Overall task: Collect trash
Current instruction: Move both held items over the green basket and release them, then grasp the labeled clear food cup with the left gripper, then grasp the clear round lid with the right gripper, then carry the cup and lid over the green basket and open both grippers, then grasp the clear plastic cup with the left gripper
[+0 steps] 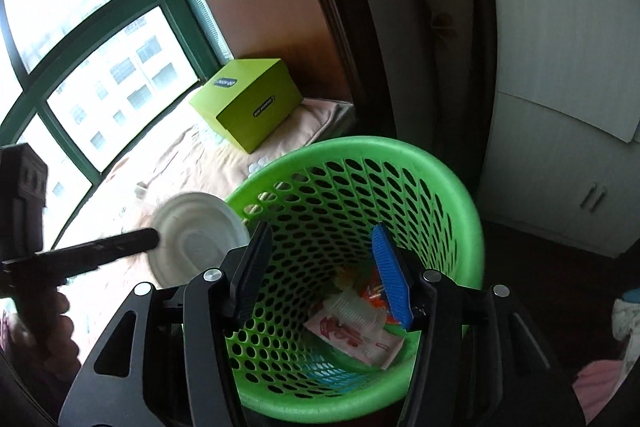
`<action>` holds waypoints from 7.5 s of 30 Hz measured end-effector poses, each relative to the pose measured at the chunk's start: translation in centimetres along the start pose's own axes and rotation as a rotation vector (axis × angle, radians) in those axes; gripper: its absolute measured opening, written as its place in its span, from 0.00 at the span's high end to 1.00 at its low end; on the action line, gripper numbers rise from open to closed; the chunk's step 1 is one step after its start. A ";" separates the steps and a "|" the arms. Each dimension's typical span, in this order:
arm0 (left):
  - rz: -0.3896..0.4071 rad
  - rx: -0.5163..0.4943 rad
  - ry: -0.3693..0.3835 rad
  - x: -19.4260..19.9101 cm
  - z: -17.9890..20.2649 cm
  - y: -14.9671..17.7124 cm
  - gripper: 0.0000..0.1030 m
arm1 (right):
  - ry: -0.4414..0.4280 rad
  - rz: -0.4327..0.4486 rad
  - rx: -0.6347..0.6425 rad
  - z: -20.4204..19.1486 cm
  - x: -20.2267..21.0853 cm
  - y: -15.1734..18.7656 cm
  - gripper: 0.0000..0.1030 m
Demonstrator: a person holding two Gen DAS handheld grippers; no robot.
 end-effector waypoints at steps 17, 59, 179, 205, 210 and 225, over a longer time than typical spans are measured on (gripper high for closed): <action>-0.026 -0.011 -0.001 -0.7 1.1 1.5 0.60 | -0.034 0.004 0.000 -0.7 0.6 0.5 0.41; 0.034 0.319 -0.513 2.2 -22.8 1.3 0.19 | -0.236 -0.162 0.205 -14.2 -7.6 1.5 0.28; 0.112 -0.003 -0.222 3.9 -1.9 -0.4 0.39 | 0.070 -0.086 0.060 -1.3 -2.1 0.5 0.08; 0.031 -0.140 -0.108 0.0 6.0 1.1 0.23 | 0.055 0.002 -0.011 1.0 1.3 -0.3 0.08; 0.042 -0.129 -0.134 0.8 5.1 1.2 0.23 | 0.035 0.001 0.005 0.0 1.2 -0.3 0.08; 0.126 0.073 -0.369 6.6 -7.7 0.8 0.23 | -0.067 -0.061 0.124 -7.4 -2.7 -0.8 0.08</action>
Point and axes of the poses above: each gripper's, at about its wrist camera, not at the fingertips, and x roughly against the way its jaws point, z to its right, y to its underside, the point moved 3 cm from there along -x, roughly the way its jaws point, and after that the axes turned 4 degrees about -y, right-handed, at the moved point
